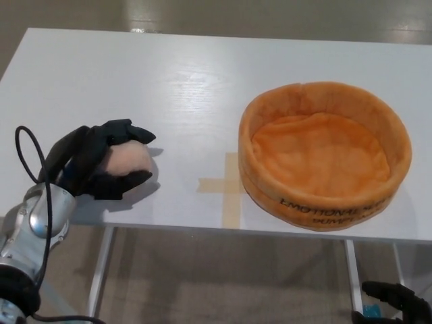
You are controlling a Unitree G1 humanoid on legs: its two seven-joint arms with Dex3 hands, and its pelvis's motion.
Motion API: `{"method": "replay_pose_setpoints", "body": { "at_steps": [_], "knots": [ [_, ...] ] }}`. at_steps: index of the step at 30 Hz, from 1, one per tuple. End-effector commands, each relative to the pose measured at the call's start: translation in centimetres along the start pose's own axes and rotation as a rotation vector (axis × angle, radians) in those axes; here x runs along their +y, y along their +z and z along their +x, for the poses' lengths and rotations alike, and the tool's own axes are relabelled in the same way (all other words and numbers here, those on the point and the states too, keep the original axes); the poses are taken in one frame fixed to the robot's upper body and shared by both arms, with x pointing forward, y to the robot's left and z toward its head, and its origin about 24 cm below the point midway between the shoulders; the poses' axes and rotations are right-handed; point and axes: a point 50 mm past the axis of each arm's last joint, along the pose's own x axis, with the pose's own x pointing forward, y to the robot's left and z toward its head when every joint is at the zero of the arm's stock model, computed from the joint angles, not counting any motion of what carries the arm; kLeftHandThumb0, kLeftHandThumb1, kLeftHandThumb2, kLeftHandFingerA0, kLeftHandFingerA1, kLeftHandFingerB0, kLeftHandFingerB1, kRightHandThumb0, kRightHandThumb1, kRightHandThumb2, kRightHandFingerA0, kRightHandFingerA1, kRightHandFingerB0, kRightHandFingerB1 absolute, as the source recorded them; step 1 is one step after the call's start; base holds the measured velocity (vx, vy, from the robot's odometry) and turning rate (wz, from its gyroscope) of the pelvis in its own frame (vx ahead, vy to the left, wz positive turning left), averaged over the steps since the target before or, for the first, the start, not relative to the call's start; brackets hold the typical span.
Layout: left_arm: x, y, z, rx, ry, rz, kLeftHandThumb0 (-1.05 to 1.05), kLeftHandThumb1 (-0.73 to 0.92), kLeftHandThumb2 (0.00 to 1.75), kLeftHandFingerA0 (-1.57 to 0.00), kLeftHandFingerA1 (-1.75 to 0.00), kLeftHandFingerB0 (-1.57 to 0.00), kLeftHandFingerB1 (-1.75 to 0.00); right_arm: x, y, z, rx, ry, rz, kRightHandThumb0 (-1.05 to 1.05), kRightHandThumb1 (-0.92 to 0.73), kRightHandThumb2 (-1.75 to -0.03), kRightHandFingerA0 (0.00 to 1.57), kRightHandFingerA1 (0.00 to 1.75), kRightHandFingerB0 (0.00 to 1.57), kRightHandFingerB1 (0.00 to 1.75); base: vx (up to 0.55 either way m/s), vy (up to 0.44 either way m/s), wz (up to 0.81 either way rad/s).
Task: Use the left hand to pick up the pink round toy on the left and place it inside the orange plate on the desk.
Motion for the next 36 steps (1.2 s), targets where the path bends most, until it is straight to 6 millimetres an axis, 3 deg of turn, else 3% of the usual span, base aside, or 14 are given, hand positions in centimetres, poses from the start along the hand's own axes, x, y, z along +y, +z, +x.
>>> {"method": "replay_pose_setpoints", "body": {
  "at_steps": [1,5,7,10,11,13,15,16,18,20,22,24,26,36],
  "knots": [
    [-0.6,0.2,-0.2,-0.01,0.015,-0.034,-0.17,0.77,0.67,-1.01,-1.27,-0.84,-0.56,0.1,-0.4,-0.2,0.014,0.002,0.003,-0.2,-0.34,-0.9,0.55,0.88,0.49,0.71,0.0,0.0,0.0],
    [-0.2,1.1,0.2,-0.052,0.041,-0.069,-0.17,0.79,0.64,-1.01,-1.24,-0.85,-0.56,0.0,-0.4,-0.1,0.01,0.003,-0.006,-0.23,-0.33,-0.91,0.55,0.85,0.48,0.71,0.0,0.0,0.0],
    [0.5,2.6,0.5,-0.139,0.065,-0.085,-0.19,0.79,0.65,-1.03,-1.34,-0.86,-0.56,0.0,-0.3,-0.1,0.009,-0.002,-0.004,-0.22,-0.32,-0.89,0.57,0.87,0.5,0.71,0.0,0.0,0.0],
    [1.1,4.2,0.9,-0.23,0.086,-0.105,-0.17,0.79,0.64,-1.0,-1.33,-0.86,-0.58,0.1,-0.2,-0.1,0.007,-0.005,-0.003,-0.19,-0.33,-0.85,0.53,0.95,0.51,0.71,0.0,0.0,0.0],
    [1.6,5.7,1.2,-0.3,0.098,-0.099,-0.19,0.78,0.66,-0.89,-1.43,-0.87,-0.58,0.1,-0.2,-0.1,0.004,-0.005,0.001,-0.15,-0.29,-0.95,0.59,0.83,0.5,0.73,0.0,0.0,0.0],
    [2.3,7.8,1.4,-0.397,0.115,-0.087,-0.19,0.78,0.66,-0.89,-1.43,-0.87,-0.58,0.2,-0.1,-0.1,0.0,-0.003,0.008,-0.15,-0.29,-0.95,0.59,0.83,0.5,0.73,0.0,0.0,0.0],
    [2.7,9.5,1.5,-0.457,0.12,-0.075,-0.2,0.78,0.64,-0.98,-1.33,-0.87,-0.55,0.2,-0.1,-0.1,0.001,0.003,0.011,-0.21,-0.31,-0.92,0.57,0.88,0.48,0.72,0.0,0.0,0.0],
    [2.9,10.5,1.6,-0.495,0.119,-0.066,-0.2,0.79,0.63,-0.88,-1.49,-0.86,-0.55,0.2,-0.1,-0.1,0.003,0.003,0.007,-0.2,-0.33,-0.9,0.58,0.88,0.49,0.72,0.0,0.0,0.0],
    [3.1,12.4,1.8,-0.556,0.115,-0.044,-0.21,0.78,0.67,-0.82,-1.59,-0.87,-0.57,0.3,-0.1,-0.1,0.004,0.001,0.004,-0.21,-0.31,-0.91,0.58,0.88,0.5,0.72,0.0,0.0,0.0],
    [3.3,13.9,2.0,-0.601,0.113,-0.013,-0.17,0.76,0.67,-0.82,-1.56,-0.87,-0.59,0.3,-0.1,-0.1,0.003,0.003,0.014,-0.19,-0.34,-0.85,0.51,0.96,0.5,0.73,0.0,0.0,0.0],
    [3.2,14.9,2.2,-0.629,0.109,0.02,-0.18,0.76,0.66,-0.82,-1.57,-0.86,-0.59,0.3,-0.2,-0.1,0.005,0.003,0.013,-0.2,-0.32,-0.91,0.57,0.89,0.49,0.72,0.0,0.0,0.0],
    [3.0,16.4,2.6,-0.666,0.106,0.046,-0.17,0.76,0.65,-0.84,-1.61,-0.88,-0.59,0.3,-0.2,-0.1,0.002,0.003,0.018,-0.19,-0.33,-0.87,0.51,0.99,0.51,0.74,0.0,0.0,0.0],
    [2.4,18.2,3.2,-0.71,0.085,0.064,-0.19,0.76,0.66,-0.84,-1.59,-0.88,-0.6,0.3,-0.4,-0.2,0.01,0.006,0.013,-0.22,-0.33,-0.9,0.56,0.89,0.5,0.72,0.0,0.0,0.0],
    [-0.7,20.9,4.7,-0.732,0.019,0.16,-0.17,0.69,0.6,-0.9,-1.54,-0.92,-0.58,0.5,-0.4,-0.3,0.002,0.009,0.012,-0.2,-0.33,-0.86,0.54,1.02,0.52,0.74,0.0,0.0,0.0]
  ]
}}
